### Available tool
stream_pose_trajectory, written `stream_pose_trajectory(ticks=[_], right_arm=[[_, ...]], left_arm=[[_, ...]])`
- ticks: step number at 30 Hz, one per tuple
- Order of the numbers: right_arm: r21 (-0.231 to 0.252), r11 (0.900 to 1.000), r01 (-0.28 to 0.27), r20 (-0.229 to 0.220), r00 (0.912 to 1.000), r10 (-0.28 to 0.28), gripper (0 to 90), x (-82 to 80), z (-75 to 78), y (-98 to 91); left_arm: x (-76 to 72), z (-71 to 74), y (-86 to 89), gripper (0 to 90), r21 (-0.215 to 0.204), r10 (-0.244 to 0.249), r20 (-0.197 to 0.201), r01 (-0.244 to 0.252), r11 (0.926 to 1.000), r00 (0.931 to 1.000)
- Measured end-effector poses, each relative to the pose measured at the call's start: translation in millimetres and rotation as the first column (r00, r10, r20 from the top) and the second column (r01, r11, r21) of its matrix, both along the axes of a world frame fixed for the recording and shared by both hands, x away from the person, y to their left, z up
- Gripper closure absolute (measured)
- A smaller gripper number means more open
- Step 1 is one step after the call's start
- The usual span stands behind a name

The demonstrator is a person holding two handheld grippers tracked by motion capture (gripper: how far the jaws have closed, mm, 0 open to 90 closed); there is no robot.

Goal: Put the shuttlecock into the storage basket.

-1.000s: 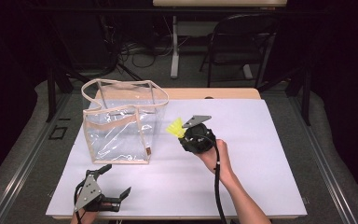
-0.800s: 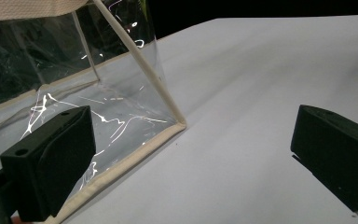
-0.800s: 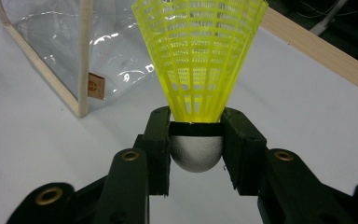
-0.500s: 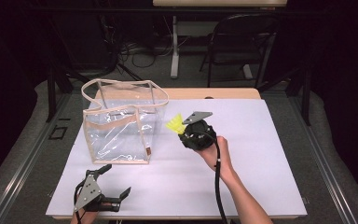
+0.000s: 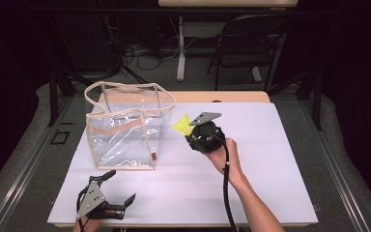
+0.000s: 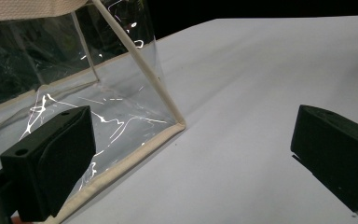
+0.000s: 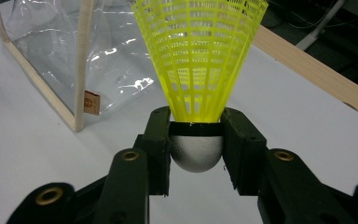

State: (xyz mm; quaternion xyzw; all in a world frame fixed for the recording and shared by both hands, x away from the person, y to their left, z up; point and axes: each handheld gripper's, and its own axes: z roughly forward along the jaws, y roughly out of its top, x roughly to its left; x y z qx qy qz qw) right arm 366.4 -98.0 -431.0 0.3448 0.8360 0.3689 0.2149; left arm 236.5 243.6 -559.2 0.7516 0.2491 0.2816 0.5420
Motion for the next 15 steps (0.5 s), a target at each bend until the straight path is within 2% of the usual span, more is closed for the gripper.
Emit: stream_pose_trajectory(ticks=[15], right_arm=[[0.004, 1.0, 0.002, 0.025, 0.9997, -0.002, 64.4, 1.7, 9.2, 0.5]], left_arm=[[-0.5, -0.1, -0.9, 0.0, -0.002, -0.005, 0.001, 0.005, 1.0, 1.0]])
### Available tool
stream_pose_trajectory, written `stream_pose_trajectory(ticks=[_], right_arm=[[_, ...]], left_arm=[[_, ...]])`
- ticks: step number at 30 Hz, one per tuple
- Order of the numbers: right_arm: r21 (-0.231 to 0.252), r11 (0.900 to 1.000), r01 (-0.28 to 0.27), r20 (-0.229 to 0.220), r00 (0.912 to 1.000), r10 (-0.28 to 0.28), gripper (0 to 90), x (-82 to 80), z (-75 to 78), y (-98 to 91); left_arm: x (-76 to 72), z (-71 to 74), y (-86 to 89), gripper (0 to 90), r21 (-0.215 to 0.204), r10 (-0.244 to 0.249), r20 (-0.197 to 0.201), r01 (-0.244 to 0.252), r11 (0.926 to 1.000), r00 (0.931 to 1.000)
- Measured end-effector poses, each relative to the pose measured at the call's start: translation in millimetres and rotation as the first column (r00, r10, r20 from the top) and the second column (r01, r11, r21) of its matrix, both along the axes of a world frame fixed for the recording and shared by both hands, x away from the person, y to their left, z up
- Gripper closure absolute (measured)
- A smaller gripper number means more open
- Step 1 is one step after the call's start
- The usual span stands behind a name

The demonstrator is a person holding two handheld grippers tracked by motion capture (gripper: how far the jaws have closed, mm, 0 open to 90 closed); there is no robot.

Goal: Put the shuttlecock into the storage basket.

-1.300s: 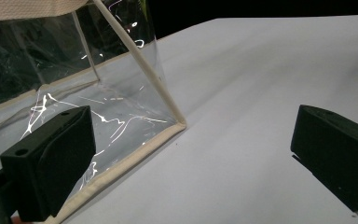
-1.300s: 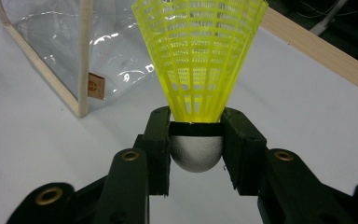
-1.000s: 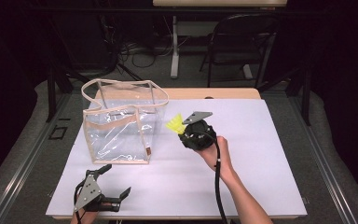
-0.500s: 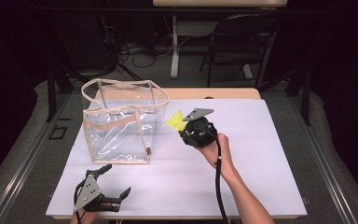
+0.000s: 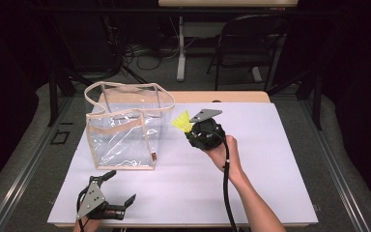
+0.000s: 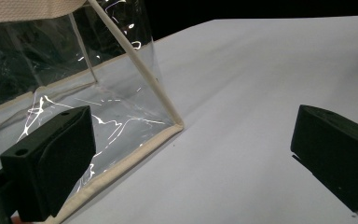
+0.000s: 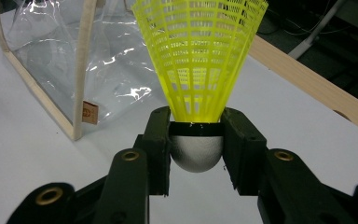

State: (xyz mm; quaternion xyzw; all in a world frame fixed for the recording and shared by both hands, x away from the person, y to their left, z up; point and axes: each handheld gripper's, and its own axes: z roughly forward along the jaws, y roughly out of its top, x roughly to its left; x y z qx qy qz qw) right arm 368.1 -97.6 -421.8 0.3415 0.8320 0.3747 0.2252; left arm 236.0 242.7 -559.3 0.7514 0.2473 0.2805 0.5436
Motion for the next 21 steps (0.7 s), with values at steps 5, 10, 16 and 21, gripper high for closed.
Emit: stream_pose_trajectory(ticks=[5, 10, 16, 21], right_arm=[[0.002, 1.0, 0.001, 0.005, 1.0, -0.001, 64.4, 0.8, 3.2, 0.8], [0.001, 1.0, 0.001, 0.014, 0.9999, -0.001, 64.4, 1.4, 7.3, 1.4], [0.001, 1.0, 0.002, 0.025, 0.9997, -0.002, 64.4, 2.1, 11.3, 2.9], [0.001, 1.0, 0.001, 0.031, 0.9995, -0.001, 64.4, 2.6, 13.9, 3.9]], left_arm=[[0.0, 0.0, 0.0, 0.0, 0.0, 0.001, -0.001, -0.001, 1.0, 1.0], [0.1, 0.0, -0.2, 0.0, 0.0, -0.001, -0.001, 0.001, 1.0, 1.0], [0.2, 0.0, -0.3, 0.0, 0.001, 0.001, -0.001, -0.001, 1.0, 1.0], [0.4, -0.2, -0.4, 0.0, 0.005, 0.001, -0.003, -0.001, 1.0, 1.0]])
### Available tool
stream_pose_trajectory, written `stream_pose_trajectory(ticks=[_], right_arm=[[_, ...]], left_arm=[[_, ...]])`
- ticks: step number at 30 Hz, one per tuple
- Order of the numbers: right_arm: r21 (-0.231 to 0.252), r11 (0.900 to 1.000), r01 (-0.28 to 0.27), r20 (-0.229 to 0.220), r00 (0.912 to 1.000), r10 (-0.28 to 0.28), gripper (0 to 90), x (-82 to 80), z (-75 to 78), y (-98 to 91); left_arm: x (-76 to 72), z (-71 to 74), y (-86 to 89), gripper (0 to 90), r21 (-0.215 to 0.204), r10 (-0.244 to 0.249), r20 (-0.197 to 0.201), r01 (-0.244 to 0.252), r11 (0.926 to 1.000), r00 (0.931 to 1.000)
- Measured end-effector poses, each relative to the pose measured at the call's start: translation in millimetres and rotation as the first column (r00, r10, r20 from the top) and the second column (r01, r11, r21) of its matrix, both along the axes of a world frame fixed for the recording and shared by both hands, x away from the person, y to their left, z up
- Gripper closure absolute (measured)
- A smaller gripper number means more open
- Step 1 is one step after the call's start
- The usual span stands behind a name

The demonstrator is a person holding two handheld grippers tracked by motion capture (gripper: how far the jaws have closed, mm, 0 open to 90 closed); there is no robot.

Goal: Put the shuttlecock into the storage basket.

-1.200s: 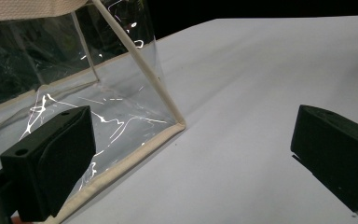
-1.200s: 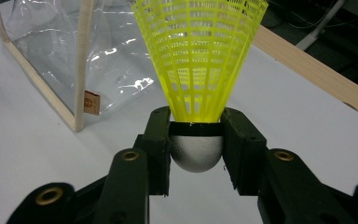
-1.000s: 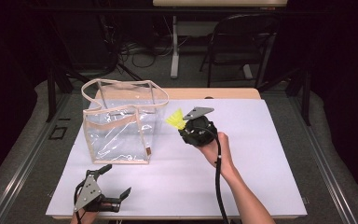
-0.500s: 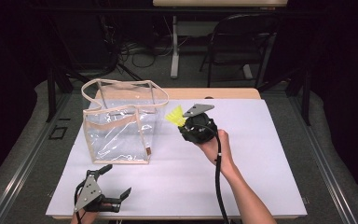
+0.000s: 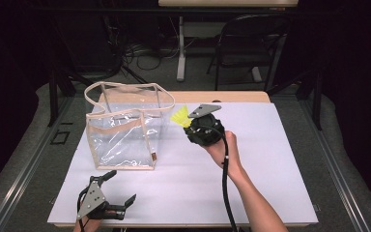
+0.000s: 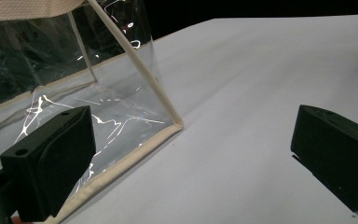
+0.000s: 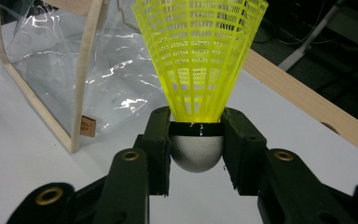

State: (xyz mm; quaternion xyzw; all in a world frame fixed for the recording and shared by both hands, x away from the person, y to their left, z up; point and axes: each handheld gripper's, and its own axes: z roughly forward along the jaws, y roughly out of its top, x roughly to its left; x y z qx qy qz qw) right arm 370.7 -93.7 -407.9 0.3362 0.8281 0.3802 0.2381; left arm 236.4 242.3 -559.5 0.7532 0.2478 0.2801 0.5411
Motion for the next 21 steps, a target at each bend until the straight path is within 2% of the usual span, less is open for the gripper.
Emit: stream_pose_trajectory(ticks=[21], right_arm=[[0.006, 0.9999, 0.008, 0.027, 0.9996, -0.008, 64.4, 2.6, 10.7, 0.3]], left_arm=[[0.1, 0.0, 0.1, 0.0, -0.001, 0.001, 0.001, -0.001, 1.0, 1.0]])
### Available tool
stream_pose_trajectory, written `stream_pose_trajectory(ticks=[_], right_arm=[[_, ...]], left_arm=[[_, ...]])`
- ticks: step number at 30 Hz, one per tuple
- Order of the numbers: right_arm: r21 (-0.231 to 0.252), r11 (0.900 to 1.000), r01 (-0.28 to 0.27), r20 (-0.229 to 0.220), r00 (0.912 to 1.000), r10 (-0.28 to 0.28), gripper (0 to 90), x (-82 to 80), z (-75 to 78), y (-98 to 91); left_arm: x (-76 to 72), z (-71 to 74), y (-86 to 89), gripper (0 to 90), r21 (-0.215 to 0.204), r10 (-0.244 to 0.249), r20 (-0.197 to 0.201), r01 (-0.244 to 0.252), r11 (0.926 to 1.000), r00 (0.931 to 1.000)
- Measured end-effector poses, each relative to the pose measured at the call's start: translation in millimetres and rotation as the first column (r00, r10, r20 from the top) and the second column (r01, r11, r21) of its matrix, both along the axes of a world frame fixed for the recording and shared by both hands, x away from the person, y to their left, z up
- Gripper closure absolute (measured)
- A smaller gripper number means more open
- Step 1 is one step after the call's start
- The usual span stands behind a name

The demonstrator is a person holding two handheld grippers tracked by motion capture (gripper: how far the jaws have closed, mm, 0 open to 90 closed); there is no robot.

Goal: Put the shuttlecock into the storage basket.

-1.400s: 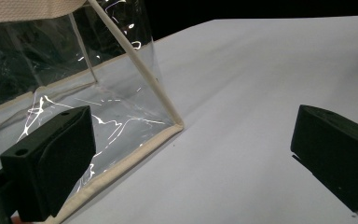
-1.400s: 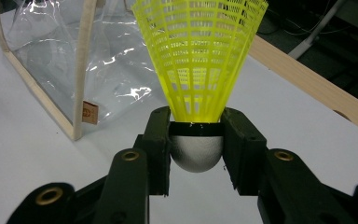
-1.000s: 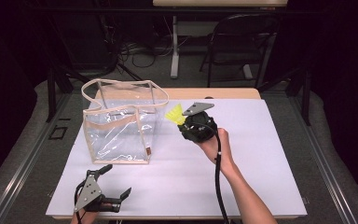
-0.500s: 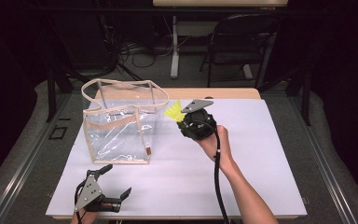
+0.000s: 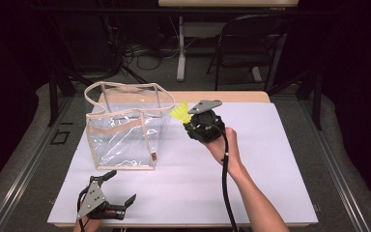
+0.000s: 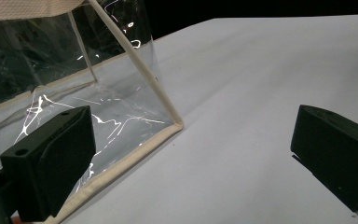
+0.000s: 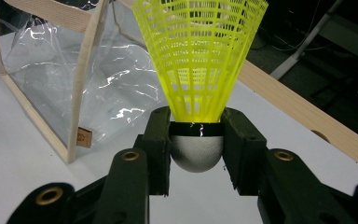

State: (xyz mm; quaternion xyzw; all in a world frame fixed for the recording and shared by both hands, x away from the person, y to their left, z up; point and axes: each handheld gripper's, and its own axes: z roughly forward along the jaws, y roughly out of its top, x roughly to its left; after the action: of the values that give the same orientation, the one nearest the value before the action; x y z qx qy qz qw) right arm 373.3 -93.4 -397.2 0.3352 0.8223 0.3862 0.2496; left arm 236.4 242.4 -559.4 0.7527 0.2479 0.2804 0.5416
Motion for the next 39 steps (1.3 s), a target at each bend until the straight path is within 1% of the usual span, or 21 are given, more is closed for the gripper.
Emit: stream_pose_trajectory(ticks=[2, 19, 29, 34, 39], right_arm=[[0.006, 1.0, 0.003, 0.001, 1.0, -0.003, 64.4, -0.2, 1.2, 0.2], [0.01, 0.9999, -0.001, 0.028, 0.9996, 0.001, 64.4, 0.1, 11.7, 0.4], [0.022, 0.9998, -0.003, 0.043, 0.9991, 0.002, 64.4, 2.3, 17.8, 2.1], [0.028, 0.9996, -0.007, 0.049, 0.9988, 0.006, 64.4, 3.6, 19.9, 4.7], [0.032, 0.9994, -0.012, 0.061, 0.9981, 0.01, 64.4, 4.4, 23.9, 8.0]], left_arm=[[-0.1, 0.0, 0.1, 0.0, 0.0, 0.0, 0.0, 0.0, 1.0, 1.0], [-0.3, 0.0, -0.1, 0.0, -0.004, -0.001, 0.0, 0.001, 1.0, 1.0], [-0.1, 0.0, 0.0, 0.0, 0.003, 0.001, -0.002, -0.001, 1.0, 1.0], [0.1, -0.2, -0.4, 0.0, -0.002, 0.003, -0.003, -0.003, 1.0, 1.0], [-0.3, 0.1, -0.2, 0.0, 0.003, 0.002, -0.001, -0.002, 1.0, 1.0]])
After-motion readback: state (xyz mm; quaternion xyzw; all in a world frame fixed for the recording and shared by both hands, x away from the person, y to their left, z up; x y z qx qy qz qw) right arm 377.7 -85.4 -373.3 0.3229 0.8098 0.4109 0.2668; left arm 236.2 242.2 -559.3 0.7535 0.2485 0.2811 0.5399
